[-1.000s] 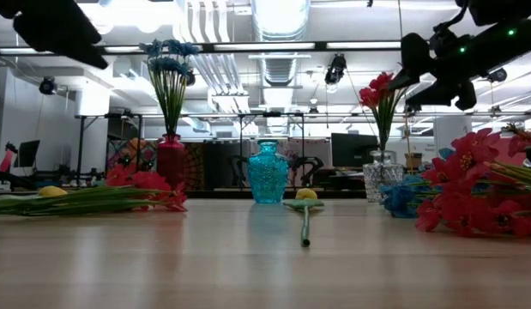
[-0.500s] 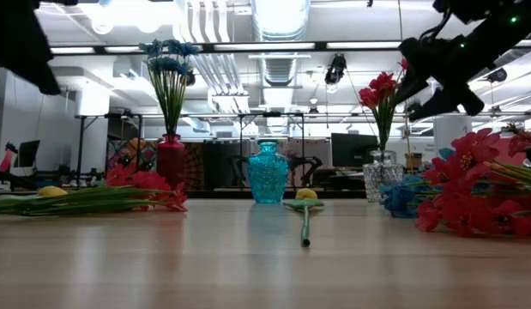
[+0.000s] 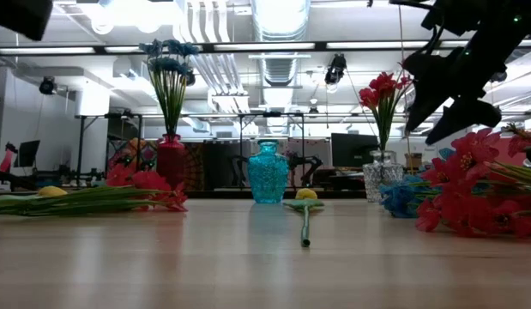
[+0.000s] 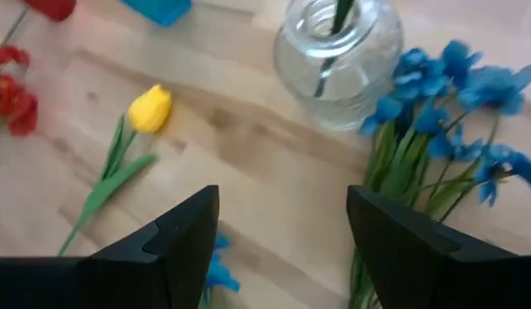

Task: Sort flowers into vase by color
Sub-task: Put the bottom left yellow flower into the blue vase

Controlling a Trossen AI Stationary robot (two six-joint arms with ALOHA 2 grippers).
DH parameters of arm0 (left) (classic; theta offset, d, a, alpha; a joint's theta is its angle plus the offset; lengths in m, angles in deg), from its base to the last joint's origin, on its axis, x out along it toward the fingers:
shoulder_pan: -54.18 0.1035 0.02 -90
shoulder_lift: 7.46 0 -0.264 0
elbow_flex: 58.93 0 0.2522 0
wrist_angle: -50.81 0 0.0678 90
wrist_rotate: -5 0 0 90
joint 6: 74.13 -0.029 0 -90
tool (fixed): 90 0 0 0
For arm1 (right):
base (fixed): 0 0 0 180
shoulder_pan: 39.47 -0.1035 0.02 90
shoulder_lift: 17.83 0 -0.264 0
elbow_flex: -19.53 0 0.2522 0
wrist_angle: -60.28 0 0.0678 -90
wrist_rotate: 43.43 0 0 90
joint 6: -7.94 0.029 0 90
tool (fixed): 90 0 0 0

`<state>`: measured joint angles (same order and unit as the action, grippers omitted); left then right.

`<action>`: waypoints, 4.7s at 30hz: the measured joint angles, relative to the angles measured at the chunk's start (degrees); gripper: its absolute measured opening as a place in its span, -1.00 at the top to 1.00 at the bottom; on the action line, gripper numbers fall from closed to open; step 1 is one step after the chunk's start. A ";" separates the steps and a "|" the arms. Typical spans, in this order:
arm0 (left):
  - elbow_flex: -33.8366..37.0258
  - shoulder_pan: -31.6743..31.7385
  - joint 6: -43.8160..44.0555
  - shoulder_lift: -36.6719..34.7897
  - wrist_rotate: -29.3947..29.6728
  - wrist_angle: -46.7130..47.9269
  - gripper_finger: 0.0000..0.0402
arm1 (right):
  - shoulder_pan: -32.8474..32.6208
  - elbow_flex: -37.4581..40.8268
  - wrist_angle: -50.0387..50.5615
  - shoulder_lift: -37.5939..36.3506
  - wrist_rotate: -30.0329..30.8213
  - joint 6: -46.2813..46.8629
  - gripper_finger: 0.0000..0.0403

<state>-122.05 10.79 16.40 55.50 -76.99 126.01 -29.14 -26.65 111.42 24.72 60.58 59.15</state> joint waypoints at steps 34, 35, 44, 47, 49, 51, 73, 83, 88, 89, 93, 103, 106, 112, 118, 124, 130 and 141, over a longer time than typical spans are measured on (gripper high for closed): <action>6.77 7.19 17.82 15.31 2.07 6.25 -0.50 | -7.77 -0.11 -0.36 0.00 0.58 -0.23 -0.18; 7.50 7.19 18.00 14.92 1.85 5.59 -0.50 | -7.77 -0.10 -0.34 0.00 0.58 -0.23 -0.18; 15.76 7.19 20.68 12.69 1.89 -2.95 -0.40 | -7.77 -0.10 -0.34 0.00 0.83 -0.23 -0.19; 16.73 7.19 21.08 12.69 2.06 -4.31 -0.37 | -7.77 -0.10 -0.36 0.00 1.02 -0.12 -0.19; 17.28 7.21 21.52 12.75 2.34 -4.93 -0.35 | -7.73 -0.10 -0.36 0.00 1.04 0.22 -0.19; 17.70 7.21 21.90 12.80 2.53 -5.39 -0.35 | -7.72 -0.10 -0.37 0.00 1.04 0.23 -0.19; 18.45 7.21 24.27 12.80 3.46 -6.43 -0.09 | -7.72 -0.10 -0.40 0.00 1.08 0.27 -0.19; 18.53 7.23 25.56 12.80 3.52 -6.53 0.58 | -7.72 -0.08 -0.40 0.00 1.08 0.27 -0.19; 18.53 7.23 25.96 12.80 3.52 -6.62 0.78 | -7.72 -0.06 -0.40 0.00 1.11 0.27 -0.19; 18.53 7.23 26.08 12.80 3.52 -6.63 0.81 | -7.72 -0.05 -0.40 0.00 1.11 0.28 -0.19; 18.53 7.23 26.48 12.80 3.55 -6.63 0.89 | -7.72 -0.05 -0.40 0.00 1.11 0.27 -0.19; 18.53 7.23 27.47 12.80 3.63 -6.61 0.94 | -7.72 -0.05 -0.40 0.00 1.11 0.27 -0.19; 18.35 7.23 27.52 12.82 4.93 -6.56 0.94 | -7.72 -0.05 -0.40 0.00 1.11 0.27 -0.19; 17.55 7.21 27.25 12.82 6.02 -6.46 0.94 | -7.72 -0.05 -0.40 0.00 1.11 0.27 -0.19; 13.68 7.04 24.07 12.82 5.96 -3.41 0.94 | -7.74 -0.05 -0.39 0.00 1.08 0.26 -0.19; 4.40 5.79 18.22 12.82 6.09 4.37 0.94 | -7.74 -0.05 -0.40 0.00 1.07 -0.02 -0.19; -5.80 1.00 13.01 13.65 7.76 6.63 0.94 | -7.74 -0.05 -0.38 -0.02 1.06 -0.19 -0.19; -24.89 -10.74 -14.45 20.16 38.00 4.77 0.94 | -7.80 -0.05 -0.49 -0.66 0.55 -2.78 -0.19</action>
<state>-146.94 0.04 1.95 75.66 -39.00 130.78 -36.94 -26.70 110.93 24.06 61.13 56.37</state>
